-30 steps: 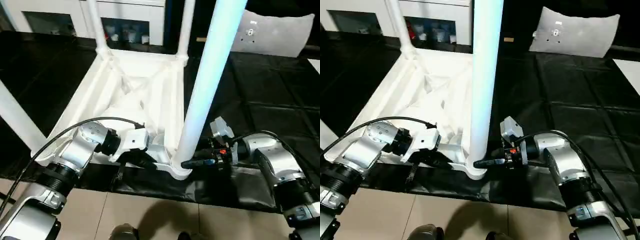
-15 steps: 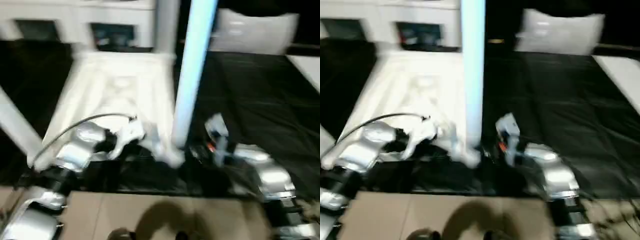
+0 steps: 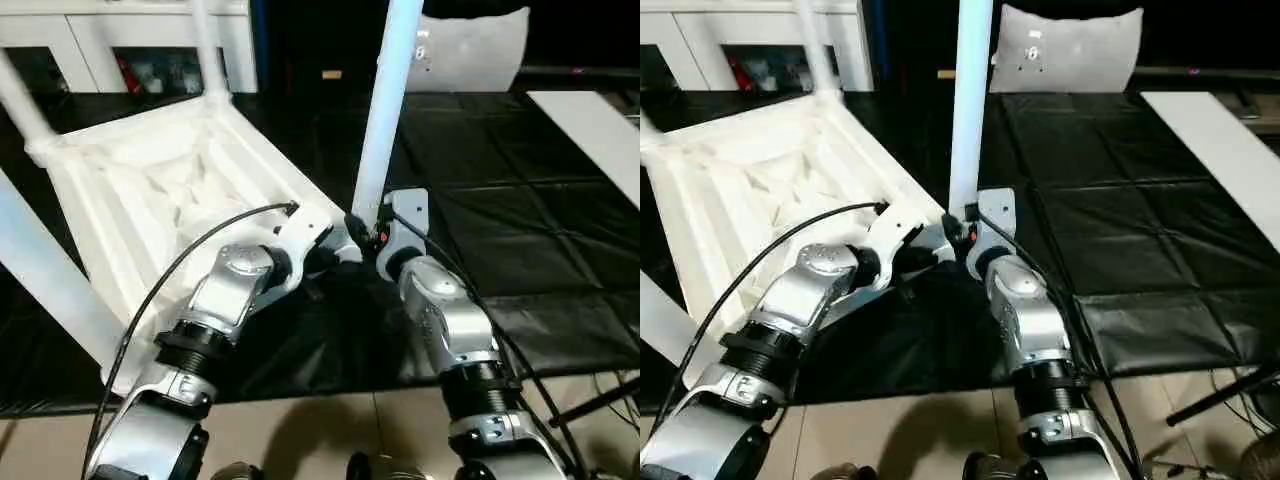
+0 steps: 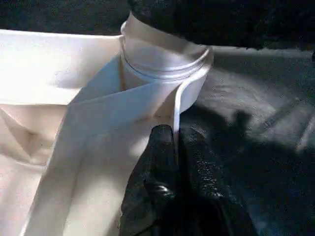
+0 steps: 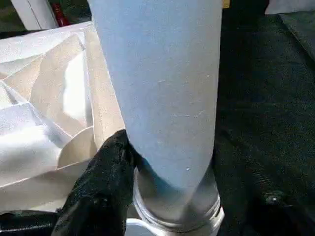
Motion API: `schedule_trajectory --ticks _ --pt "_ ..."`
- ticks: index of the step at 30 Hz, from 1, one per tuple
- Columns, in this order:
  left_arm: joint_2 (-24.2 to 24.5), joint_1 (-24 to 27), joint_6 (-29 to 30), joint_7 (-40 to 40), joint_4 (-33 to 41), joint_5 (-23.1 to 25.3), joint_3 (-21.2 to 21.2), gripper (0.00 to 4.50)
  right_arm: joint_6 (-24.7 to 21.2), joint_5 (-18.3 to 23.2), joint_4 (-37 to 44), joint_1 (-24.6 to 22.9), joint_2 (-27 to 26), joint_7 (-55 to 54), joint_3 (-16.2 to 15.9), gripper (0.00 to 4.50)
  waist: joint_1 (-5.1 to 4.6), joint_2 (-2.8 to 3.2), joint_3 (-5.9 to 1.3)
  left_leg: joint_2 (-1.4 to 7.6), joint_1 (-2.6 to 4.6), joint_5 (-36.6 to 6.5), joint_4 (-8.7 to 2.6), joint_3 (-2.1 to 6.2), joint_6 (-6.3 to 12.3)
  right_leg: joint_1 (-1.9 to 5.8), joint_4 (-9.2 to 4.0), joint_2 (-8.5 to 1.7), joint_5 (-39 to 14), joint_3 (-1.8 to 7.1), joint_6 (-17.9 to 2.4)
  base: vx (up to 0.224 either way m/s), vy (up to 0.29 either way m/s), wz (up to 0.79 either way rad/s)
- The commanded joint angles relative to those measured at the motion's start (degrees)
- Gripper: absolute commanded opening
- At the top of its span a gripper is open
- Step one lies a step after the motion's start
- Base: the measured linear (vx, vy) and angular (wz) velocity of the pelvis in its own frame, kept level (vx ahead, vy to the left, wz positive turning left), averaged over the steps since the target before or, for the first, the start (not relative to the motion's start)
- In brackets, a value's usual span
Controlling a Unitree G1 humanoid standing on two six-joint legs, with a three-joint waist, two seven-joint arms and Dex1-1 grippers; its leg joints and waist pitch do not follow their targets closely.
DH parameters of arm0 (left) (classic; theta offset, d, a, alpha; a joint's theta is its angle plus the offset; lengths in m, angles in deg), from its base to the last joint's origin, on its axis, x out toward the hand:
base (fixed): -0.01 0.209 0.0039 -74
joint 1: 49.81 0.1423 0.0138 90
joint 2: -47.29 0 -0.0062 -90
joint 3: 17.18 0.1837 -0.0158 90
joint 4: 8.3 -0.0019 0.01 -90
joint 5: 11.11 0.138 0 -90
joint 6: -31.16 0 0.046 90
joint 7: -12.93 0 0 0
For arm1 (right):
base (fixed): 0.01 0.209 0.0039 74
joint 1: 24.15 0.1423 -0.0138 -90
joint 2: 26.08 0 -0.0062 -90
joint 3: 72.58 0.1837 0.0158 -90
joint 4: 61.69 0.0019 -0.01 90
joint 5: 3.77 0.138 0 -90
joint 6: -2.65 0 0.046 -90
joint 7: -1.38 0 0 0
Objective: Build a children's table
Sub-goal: Rotate leg to tighten
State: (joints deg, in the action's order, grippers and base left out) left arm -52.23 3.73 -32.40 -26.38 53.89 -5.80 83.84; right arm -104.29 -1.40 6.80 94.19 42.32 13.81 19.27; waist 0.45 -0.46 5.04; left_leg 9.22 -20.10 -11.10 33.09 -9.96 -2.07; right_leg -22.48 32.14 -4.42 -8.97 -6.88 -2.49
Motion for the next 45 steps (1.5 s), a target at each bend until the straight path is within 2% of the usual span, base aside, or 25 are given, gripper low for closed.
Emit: schedule_trajectory --ticks 1,3,4,5,6,8,11,12,14,17,18,19,21,22,23,26,28,29,30,31,37,43,45 --pt "-2.52 -1.53 -0.84 -0.36 2.48 -1.72 1.6 0.0 -1.33 1.7 -2.79 -0.34 -4.14 3.99 -5.64 2.82 0.95 -0.44 -3.84 3.88 -0.47 -7.45 -3.8 1.62 4.48 3.04 -3.3 -5.87 -14.71 4.31 -10.0 0.0 0.0 0.0" --pt "-0.5 -0.51 -0.88 -2.8 3.89 -1.9 1.93 0.0 0.5 2.15 -1.58 -1.27 -2.04 6.53 -5.52 2.96 1.19 -0.64 -4.0 3.81 -0.71 -5.61 -3.64 1.47 5.38 3.1 -3.0 -5.78 -12.77 4.3 -10.3 0.0 0.0 0.0" --pt "2.09 0.7 -1.68 -5.81 5.15 -2.09 2.3 0.0 3.06 2.78 0.35 -2.75 1.31 11.14 -5.81 3.08 1.39 -0.59 -4.05 3.81 -0.79 -5.33 -3.57 1.49 5.59 3.19 -2.87 -5.86 -12.4 4.25 -10.27 0.0 0.0 0.0" --pt "3.13 1.2 -2.57 -7.24 5.57 -2.22 2.6 0.0 4.04 2.95 1.18 -3.38 2.62 13.0 -5.94 3.14 1.68 -0.8 -4.0 3.76 -1.0 -4.81 -3.37 1.34 6.53 3.28 -2.73 -5.86 -11.68 4.29 -9.86 0.0 0.0 0.0" --pt "3.13 1.2 -2.57 -7.24 5.57 -2.22 2.6 0.0 4.04 2.95 1.18 -3.38 2.62 13.0 -5.94 3.18 1.69 -0.6 -4.04 3.9 -0.93 -3.96 -3.32 1.31 6.9 3.13 -2.54 -5.77 -10.66 4.35 -10.26 0.0 0.0 0.0" --pt "6.2 2.55 -4.65 -11.42 6.26 -2.43 3.47 0.0 4.49 4.79 3.16 -4.65 6.2 18.74 -5.36 3.41 1.97 -0.58 -4.25 4.07 -0.9 -2.68 -3.23 1.38 7.57 3.25 -2.17 -5.59 -8.92 4.24 -10.8 0.0 0.0 0.0" --pt "9.45 3.93 -7.92 -16.84 7.12 -2.99 4.58 0.0 6.01 5.5 3.95 -5.14 10.47 25.6 -5.73 3.59 2.21 -0.52 -4.29 4.29 -0.72 -2.01 -3.1 1.26 8.29 2.94 -1.85 -5.4 -7.38 4.22 -11.73 0.0 0.0 0.0" --pt "9.45 3.93 -7.92 -16.84 7.12 -2.99 4.58 0.0 6.01 5.5 3.95 -5.14 10.47 25.6 -5.73 3.59 2.44 -0.44 -4.25 4.32 -0.65 -2.1 -3.11 1.34 8.2 2.93 -1.84 -5.48 -7.55 4.16 -11.91 0.0 0.0 0.0" --pt "14.22 5.37 -12.51 -24.29 7.69 -3.16 6.47 0.0 7.14 7.09 4.09 -4.78 15.92 34.52 -5.77 3.91 2.77 -0.36 -4.12 4.46 -0.51 -3.56 -3.13 1.31 7.99 2.81 -1.87 -5.47 -8.35 4.23 -12.02 0.0 0.0 0.0" --pt "17.36 6.5 -15.21 -30.25 8.3 -4.73 7.26 0.0 7.84 8.49 3.98 -4.41 20.08 42.31 -6.85 4.08 3.39 -0.18 -3.89 4.65 -0.07 -6.24 -3.31 1.19 6.52 2.47 -2.19 -5.47 -11.65 4.34 -11.52 0.0 0.0 0.0" --pt "17.66 6.59 -15.55 -30.84 8.3 -4.92 7.29 0.0 7.93 8.63 3.99 -4.39 20.54 43.26 -7.07 4.21 3.46 -0.58 -4.08 4.67 -0.07 -6.82 -3.33 1.14 6.2 2.63 -2.24 -5.51 -12.46 4.31 -11.44 0.0 0.0 0.0" --pt "18.58 6.8 -16.64 -32.59 8.24 -5.33 7.46 0.0 7.91 9.13 4.12 -4.3 21.89 46.18 -7.72 4.21 3.75 -0.38 -4.0 4.71 -0.08 -7.33 -3.4 1.23 5.57 2.6 -2.25 -5.58 -13.51 4.33 -11.19 0.0 0.0 0.0" --pt "19.47 6.93 -17.82 -34.12 8.06 -5.52 7.69 0.0 7.59 9.66 4.31 -4.22 23.04 48.84 -8.3 4.21 4.21 -0.35 -4.02 4.83 0.04 -7.83 -3.45 1.22 4.71 2.5 -2.32 -5.55 -14.38 4.33 -10.88 0.0 0.0 0.0" --pt "20.59 6.87 -19.75 -35.82 7.23 -5.38 8.09 0.0 7.65 10.23 4.45 -4.07 24.48 52.36 -9.22 4.21 4.27 -0.71 -4.1 4.85 0.01 -7.93 -3.44 1.18 4.73 2.55 -2.31 -5.52 -14.47 4.3 -10.81 0.0 0.0 0.0" --pt "21.33 6.75 -20.76 -37.06 6.76 -5.45 8.26 0.0 7.45 10.89 4.7 -4.01 25.38 55.15 -10.01 4.21 4.59 -0.53 -4.11 4.86 0.07 -7.85 -3.41 1.16 4.58 2.47 -2.21 -5.52 -14.47 4.31 -10.76 0.0 0.0 0.0" --pt "22.81 6.38 -22.34 -40.03 6.02 -6.29 8.67 0.0 7.55 12.06 4.46 -3.57 27.11 61.04 -11.76 4.21 4.96 -0.73 -4.19 4.78 -0.07 -7.89 -3.29 1.08 4.62 2.62 -2.18 -5.63 -14.71 4.24 -10.63 0.0 0.0 0.0" --pt "23.45 6.22 -22.85 -42.68 5.97 -7.15 8.94 0.0 8.12 12.17 3.62 -2.9 27.68 63.86 -12.8 3.87 5.04 -1.09 -4.28 4.8 -0.28 -7.13 -3.25 1.08 4.72 2.74 -2.03 -5.74 -14.8 4.29 -10.4 0.0 0.0 0.0" --pt "23.65 6.19 -23.18 -44.63 6.4 -7.87 9.17 0.0 8.47 11.88 2.59 -2.04 27.75 65.31 -13.61 3.87 5.12 -0.96 -4.29 4.79 -0.23 -6.77 -3.23 1.08 4.63 2.63 -2.03 -5.7 -14.89 4.23 -10.43 0.0 0.0 0.0" --pt "23.65 6.19 -23.18 -44.63 6.4 -7.87 9.17 0.0 8.47 11.88 2.59 -2.04 27.75 65.31 -13.61 3.87 5.1 -1.15 -4.37 4.82 -0.27 -6.36 -3.23 1.13 4.57 2.66 -1.87 -5.69 -14.59 4.2 -10.69 0.0 0.0 0.0" --pt "23.66 6.21 -23.05 -45.5 6.84 -8.26 9.42 0.0 7.91 12.03 2.22 -1.55 27.74 66.38 -14.13 3.69 5.2 -1.13 -4.38 4.88 -0.13 -5.98 -3.2 1.07 4.53 2.51 -1.82 -5.64 -13.9 4.23 -10.91 0.0 0.0 0.0" --pt "23.83 6.31 -23.54 -46.81 7.22 -8.25 10.47 0.0 6.12 12.64 1.42 -0.38 27.98 69.12 -15.45 3.21 6.06 -1.18 -4.44 5.07 0.08 -5.87 -3.21 1.05 4.07 2.46 -1.6 -5.71 -12.51 4.27 -11.57 0.0 0.0 0.0" --pt "23.76 6.33 -23.73 -47.81 7.15 -8.33 10.81 0.0 5.31 13.04 -0.12 0.72 27.91 71.27 -15.83 2.71 6.14 -1.4 -4.45 4.94 0.0 -6.87 -3.18 1.11 3.15 2.6 -1.83 -5.77 -14.72 4.25 -10.79 0.0 0.0 0.0" --pt "23.79 6.29 -23.83 -47.98 7.04 -8.29 10.86 0.0 5.14 13.07 -0.4 0.88 27.9 71.74 -15.93 2.54 6.11 -1.41 -4.49 4.97 -0.05 -6.35 -3.15 1.12 3.32 2.59 -1.68 -5.68 -13.86 4.23 -10.98 0.0 0.0 0.0"
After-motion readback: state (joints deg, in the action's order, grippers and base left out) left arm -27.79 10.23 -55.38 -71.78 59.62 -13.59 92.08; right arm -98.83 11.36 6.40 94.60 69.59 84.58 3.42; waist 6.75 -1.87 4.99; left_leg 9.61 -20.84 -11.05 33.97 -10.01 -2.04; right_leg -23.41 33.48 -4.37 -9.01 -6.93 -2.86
